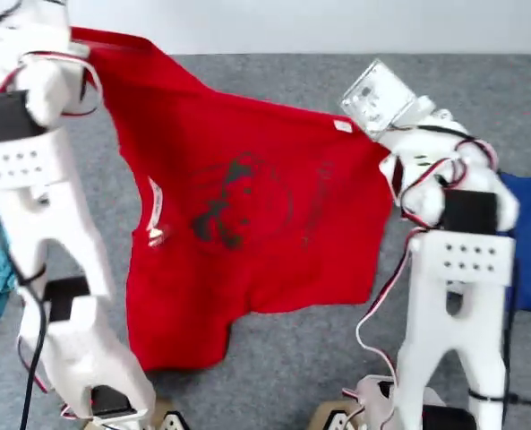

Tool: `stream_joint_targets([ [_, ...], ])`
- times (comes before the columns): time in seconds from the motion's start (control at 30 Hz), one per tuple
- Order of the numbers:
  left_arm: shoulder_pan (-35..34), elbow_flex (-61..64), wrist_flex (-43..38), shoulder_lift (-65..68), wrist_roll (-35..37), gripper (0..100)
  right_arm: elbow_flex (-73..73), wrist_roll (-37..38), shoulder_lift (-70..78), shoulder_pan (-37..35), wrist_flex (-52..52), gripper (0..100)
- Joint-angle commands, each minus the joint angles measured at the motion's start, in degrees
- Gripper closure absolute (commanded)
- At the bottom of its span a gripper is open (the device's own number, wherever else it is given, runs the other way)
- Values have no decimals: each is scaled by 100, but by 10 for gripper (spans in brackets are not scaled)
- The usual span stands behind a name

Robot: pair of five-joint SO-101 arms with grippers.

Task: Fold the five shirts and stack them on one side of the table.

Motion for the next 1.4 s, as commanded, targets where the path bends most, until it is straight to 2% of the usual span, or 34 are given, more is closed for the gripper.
stream_joint_targets([
  [0.0,88,-57,-703,387,-70,996,299,334,347,22,-1481,988],
  [0.1,211,-57,-1108,791,-88,996,149,378,919,40,-2290,988],
  [0.27,220,-57,-1846,1327,-97,996,-738,932,2044,-40,-3046,988],
  [0.47,229,-66,-2488,1530,-545,996,-2453,1222,3521,-119,-3134,988],
  [0.63,246,-532,-2532,1556,-730,996,-3376,1222,4277,-101,-3125,988],
  [0.73,264,-743,-2145,1556,-853,996,-3446,1222,4347,-163,-3125,988],
  [0.9,334,-980,-985,1530,-1530,996,-3473,1222,4347,-286,-2923,988],
  [1.23,343,-1719,1952,1530,-1662,996,-3481,1204,3846,-136,-171,988],
  [1.37,237,-1666,1969,1433,-1653,996,-3481,1196,3653,-127,769,988],
])
